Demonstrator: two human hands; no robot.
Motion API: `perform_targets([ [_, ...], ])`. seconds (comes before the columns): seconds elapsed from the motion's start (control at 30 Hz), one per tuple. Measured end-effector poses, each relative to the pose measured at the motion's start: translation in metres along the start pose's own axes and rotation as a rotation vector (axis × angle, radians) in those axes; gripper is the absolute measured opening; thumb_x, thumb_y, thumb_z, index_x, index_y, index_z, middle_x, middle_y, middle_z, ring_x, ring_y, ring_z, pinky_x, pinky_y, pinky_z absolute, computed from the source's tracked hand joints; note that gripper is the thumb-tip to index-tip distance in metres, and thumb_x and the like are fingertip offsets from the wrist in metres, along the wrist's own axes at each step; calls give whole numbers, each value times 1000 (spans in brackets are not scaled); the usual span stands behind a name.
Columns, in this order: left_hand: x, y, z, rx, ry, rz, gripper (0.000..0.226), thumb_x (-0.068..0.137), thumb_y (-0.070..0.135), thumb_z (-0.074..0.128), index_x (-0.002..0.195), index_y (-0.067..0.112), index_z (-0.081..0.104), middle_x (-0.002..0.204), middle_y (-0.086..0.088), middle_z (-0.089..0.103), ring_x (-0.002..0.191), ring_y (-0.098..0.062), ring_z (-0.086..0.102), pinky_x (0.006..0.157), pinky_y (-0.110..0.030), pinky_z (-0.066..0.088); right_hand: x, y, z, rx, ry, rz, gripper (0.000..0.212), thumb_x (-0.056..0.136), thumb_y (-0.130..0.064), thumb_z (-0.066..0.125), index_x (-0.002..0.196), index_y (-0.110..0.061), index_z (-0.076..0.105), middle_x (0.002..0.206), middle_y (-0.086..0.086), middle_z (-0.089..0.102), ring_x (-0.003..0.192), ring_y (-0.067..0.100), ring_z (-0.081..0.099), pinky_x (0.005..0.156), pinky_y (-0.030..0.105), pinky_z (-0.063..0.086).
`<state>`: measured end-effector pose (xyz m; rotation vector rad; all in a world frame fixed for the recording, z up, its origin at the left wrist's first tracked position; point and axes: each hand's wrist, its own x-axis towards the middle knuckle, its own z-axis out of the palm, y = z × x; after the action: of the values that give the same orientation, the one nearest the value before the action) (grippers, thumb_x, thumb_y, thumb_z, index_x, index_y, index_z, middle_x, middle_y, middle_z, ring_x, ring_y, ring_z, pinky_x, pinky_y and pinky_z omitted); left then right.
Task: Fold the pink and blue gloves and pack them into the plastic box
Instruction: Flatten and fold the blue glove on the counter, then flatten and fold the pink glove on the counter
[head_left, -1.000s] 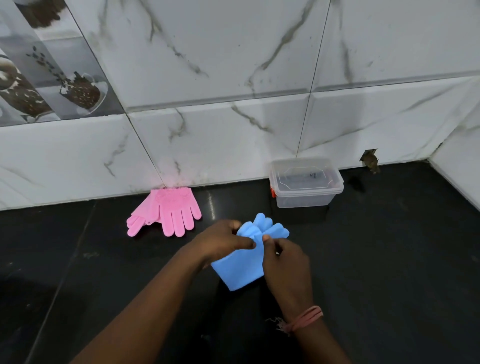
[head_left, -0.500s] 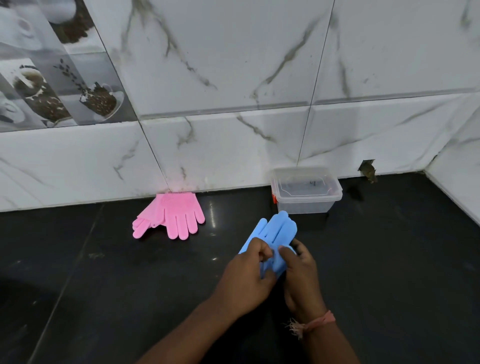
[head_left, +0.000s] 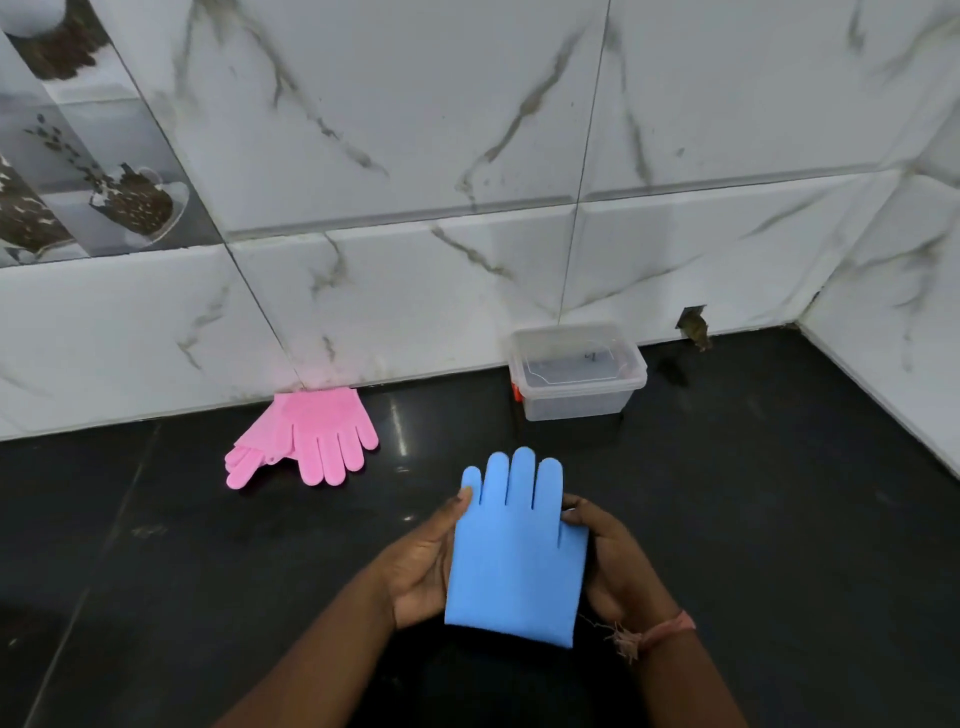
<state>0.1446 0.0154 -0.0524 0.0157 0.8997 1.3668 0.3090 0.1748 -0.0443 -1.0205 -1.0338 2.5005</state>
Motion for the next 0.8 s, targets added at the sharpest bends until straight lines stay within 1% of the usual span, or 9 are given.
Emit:
perform_targets([
  [0.1, 17, -11, 8, 141, 147, -35, 51, 91, 37, 78, 133, 9, 69, 138, -19, 66, 129, -36, 63, 118, -56, 39, 6, 7, -20, -141, 98, 37, 28, 96, -19, 56, 117, -7, 69, 114, 18, 73, 95, 30, 74, 79, 42, 58],
  [0.23, 51, -16, 30, 181, 287, 1, 36, 100, 27, 65, 128, 6, 68, 124, -18, 74, 117, -37, 70, 110, -57, 48, 17, -3, -46, -358, 170, 9, 36, 85, -24, 78, 118, -14, 66, 109, 11, 76, 96, 26, 75, 78, 41, 60],
  [0.37, 92, -3, 61, 275, 465, 76, 25, 98, 14, 65, 122, 5, 68, 103, -10, 80, 100, -29, 75, 83, -44, 59, 39, -44, -59, -552, 298, -98, 31, 79, -27, 83, 107, -23, 71, 98, 5, 78, 83, 19, 76, 70, 36, 59],
  [0.4, 100, 3, 68, 309, 489, 85, 25, 97, 12, 67, 121, 6, 68, 103, -10, 79, 98, -28, 74, 80, -42, 59, 48, -54, -60, -599, 346, -118, 31, 78, -27, 84, 106, -21, 71, 96, 6, 78, 83, 21, 75, 71, 38, 60],
  [0.5, 124, 16, 81, 398, 525, 93, 29, 94, 8, 71, 122, 4, 68, 112, -14, 76, 100, -31, 73, 87, -44, 60, 75, -76, -62, -792, 517, -177, 38, 78, -27, 84, 107, -11, 68, 101, 9, 70, 92, 26, 68, 82, 41, 56],
  [0.6, 137, 17, 81, 495, 599, 88, 30, 91, 7, 74, 119, -1, 67, 108, -16, 73, 80, -26, 69, 66, -34, 56, 92, -75, -61, -958, 592, -144, 43, 79, -30, 82, 108, -7, 61, 107, 12, 65, 92, 26, 61, 79, 34, 48],
  [0.63, 139, 16, 79, 510, 625, 84, 29, 90, 7, 75, 117, -2, 67, 107, -18, 72, 77, -26, 68, 64, -34, 56, 95, -71, -61, -979, 597, -128, 46, 80, -31, 81, 113, -7, 60, 112, 13, 64, 97, 27, 60, 81, 34, 47],
  [0.73, 141, 14, 73, 508, 664, 111, 26, 87, 8, 80, 105, -1, 64, 109, -22, 72, 95, -37, 73, 82, -45, 62, 97, -64, -59, -1182, 667, -69, 62, 82, -47, 75, 129, -12, 54, 131, 15, 56, 119, 34, 54, 99, 44, 45],
  [0.8, 140, 17, 70, 511, 669, 153, 26, 86, 15, 82, 98, 3, 62, 98, -19, 70, 85, -32, 68, 73, -40, 57, 94, -65, -54, -1369, 774, -40, 68, 81, -55, 71, 131, -14, 50, 137, 17, 49, 126, 39, 46, 105, 52, 36],
])
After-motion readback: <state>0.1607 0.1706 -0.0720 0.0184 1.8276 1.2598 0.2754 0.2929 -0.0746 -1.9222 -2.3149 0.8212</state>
